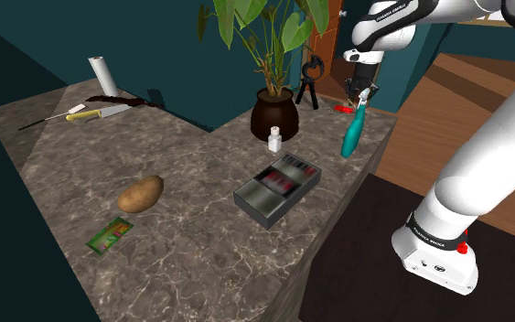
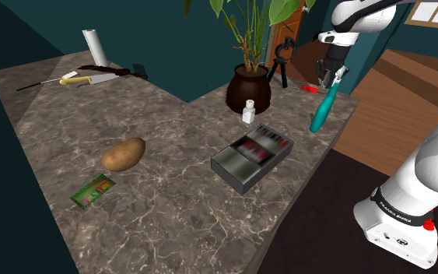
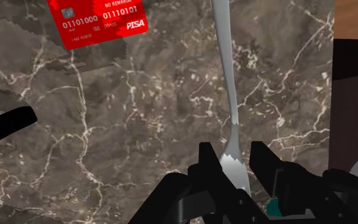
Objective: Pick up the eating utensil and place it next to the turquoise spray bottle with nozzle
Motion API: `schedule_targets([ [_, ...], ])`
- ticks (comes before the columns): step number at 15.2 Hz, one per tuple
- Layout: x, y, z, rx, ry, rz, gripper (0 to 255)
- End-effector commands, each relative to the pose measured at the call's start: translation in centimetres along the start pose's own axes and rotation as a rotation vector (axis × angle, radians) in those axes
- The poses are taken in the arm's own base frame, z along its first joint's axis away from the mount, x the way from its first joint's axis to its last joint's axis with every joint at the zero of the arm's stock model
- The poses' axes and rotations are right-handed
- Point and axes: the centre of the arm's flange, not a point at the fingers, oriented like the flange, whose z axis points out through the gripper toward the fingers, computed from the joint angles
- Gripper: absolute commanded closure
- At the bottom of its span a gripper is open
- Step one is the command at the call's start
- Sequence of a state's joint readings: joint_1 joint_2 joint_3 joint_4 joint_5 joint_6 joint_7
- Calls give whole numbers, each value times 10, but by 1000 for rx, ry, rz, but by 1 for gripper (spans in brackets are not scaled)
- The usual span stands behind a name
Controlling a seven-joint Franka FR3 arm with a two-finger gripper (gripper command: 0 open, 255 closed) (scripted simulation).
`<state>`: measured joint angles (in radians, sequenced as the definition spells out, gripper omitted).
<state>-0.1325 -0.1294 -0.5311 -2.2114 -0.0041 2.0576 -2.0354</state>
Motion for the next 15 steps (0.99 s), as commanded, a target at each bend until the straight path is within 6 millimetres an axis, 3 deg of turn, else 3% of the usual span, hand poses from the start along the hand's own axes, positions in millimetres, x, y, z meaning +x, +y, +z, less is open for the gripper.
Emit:
schedule_targets([
  [1,0,0,10,0,0,0,255],
  [15,-6,0,82,0,0,0,255],
])
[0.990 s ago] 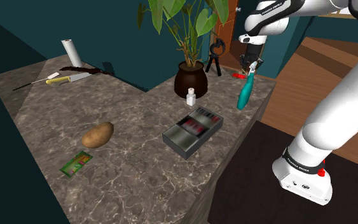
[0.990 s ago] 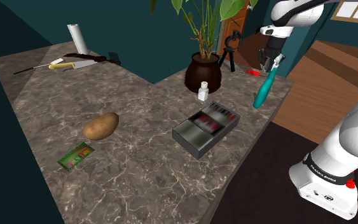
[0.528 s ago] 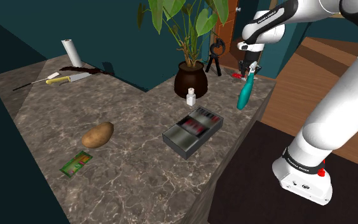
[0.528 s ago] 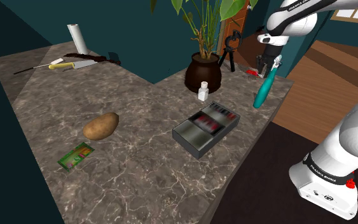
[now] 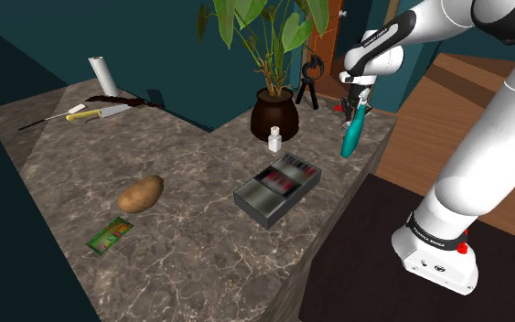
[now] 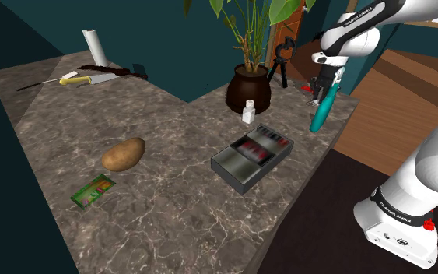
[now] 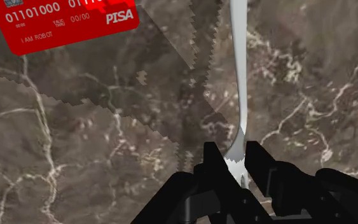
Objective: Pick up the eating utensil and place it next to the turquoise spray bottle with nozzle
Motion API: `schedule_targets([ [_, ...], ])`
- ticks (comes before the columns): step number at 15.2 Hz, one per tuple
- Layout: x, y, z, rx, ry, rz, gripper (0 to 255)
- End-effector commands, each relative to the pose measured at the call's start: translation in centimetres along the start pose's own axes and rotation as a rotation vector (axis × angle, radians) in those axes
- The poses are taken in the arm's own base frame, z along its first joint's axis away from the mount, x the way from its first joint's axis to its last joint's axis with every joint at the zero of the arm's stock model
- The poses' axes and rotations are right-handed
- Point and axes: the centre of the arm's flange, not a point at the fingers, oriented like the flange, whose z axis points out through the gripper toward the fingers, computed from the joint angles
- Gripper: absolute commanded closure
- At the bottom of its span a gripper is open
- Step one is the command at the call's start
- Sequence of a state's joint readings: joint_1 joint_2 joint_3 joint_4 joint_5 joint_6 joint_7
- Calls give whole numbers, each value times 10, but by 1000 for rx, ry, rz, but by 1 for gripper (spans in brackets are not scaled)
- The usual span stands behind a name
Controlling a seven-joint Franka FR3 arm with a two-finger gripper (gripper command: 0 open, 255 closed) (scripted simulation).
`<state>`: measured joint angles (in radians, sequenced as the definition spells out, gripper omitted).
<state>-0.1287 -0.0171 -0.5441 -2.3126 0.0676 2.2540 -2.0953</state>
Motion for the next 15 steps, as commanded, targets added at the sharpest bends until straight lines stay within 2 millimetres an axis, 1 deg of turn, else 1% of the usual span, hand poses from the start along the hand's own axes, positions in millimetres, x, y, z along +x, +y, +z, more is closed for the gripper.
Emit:
schedule_targets([
  [1,-1,-1,5,0,0,0,255],
  [7,-1,0,5,0,0,0,255],
  [8,-1,0,5,0,0,0,0],
  [13,-1,0,5,0,0,0,0],
  [15,-1,0,-22,0,0,0,0],
])
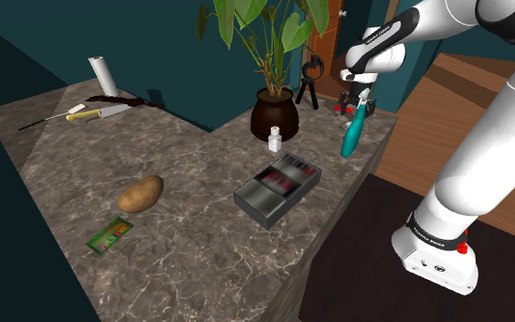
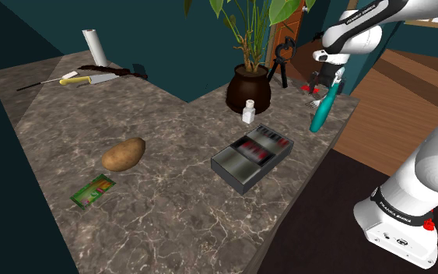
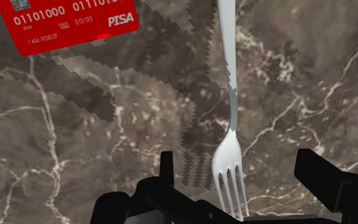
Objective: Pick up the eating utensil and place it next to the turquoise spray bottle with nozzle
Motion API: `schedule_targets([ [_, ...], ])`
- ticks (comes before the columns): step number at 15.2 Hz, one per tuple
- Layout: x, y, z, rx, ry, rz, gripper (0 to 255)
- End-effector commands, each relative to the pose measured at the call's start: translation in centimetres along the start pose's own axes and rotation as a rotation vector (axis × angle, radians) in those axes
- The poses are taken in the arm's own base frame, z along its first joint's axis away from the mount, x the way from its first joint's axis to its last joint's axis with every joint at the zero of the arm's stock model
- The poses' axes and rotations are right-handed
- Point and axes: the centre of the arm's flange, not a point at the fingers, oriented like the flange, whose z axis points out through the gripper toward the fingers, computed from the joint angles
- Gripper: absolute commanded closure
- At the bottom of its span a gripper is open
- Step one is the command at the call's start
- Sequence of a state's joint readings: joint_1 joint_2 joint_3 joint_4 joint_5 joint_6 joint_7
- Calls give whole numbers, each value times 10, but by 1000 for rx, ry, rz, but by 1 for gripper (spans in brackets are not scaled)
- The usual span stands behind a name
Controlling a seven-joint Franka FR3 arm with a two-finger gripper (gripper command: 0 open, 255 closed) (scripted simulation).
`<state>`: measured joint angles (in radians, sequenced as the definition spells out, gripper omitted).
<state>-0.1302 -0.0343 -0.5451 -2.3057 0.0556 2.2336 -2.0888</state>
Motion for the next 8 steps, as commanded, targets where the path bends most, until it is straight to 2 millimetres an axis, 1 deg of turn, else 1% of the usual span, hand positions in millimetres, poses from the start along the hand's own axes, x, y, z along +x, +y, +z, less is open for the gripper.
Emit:
schedule_targets([
  [1,-1,1,-26,1,0,0,0],
  [2,-1,1,-37,1,0,0,0],
  [8,-1,1,-37,1,0,0,0],
])
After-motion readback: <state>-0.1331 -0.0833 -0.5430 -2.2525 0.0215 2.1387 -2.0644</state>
